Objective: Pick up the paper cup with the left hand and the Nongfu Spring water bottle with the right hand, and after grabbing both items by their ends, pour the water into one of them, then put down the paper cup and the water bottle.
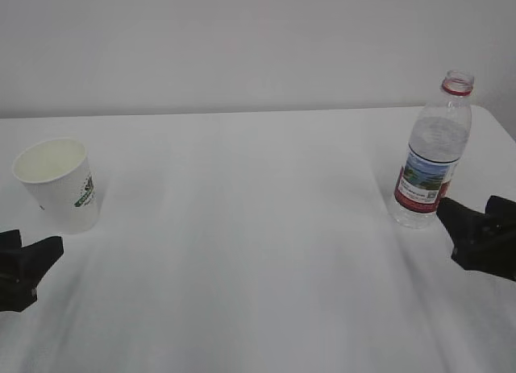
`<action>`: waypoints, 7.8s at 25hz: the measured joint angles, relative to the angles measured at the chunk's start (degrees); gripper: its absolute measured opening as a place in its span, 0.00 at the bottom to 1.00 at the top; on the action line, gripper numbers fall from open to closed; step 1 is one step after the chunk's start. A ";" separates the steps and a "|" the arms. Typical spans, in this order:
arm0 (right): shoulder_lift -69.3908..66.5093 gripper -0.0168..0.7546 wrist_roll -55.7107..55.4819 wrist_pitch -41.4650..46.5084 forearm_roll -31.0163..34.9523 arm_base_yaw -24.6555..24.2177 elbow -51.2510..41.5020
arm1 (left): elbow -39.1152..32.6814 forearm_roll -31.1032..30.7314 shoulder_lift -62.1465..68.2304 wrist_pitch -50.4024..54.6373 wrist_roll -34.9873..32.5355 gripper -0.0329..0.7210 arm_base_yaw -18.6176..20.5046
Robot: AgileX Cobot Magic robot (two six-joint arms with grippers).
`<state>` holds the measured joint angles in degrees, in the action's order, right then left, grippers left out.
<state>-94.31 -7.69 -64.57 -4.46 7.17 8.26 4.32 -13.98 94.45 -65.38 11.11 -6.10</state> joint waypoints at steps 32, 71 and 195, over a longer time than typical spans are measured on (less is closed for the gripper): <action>-20.80 0.89 0.00 -0.83 2.65 0.00 18.30 | 0.00 0.89 0.00 -0.20 0.00 0.66 0.00; -24.41 0.67 0.10 -1.27 -2.01 -0.10 26.64 | 0.00 0.89 0.00 -0.20 0.00 0.66 0.00; 4.77 0.65 6.22 6.14 -7.78 -0.10 7.16 | 25.58 7.95 24.45 -0.31 0.00 0.94 0.00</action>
<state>-89.53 -1.46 -58.43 -12.24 7.07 15.42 29.90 -6.03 118.89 -65.68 11.11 -6.10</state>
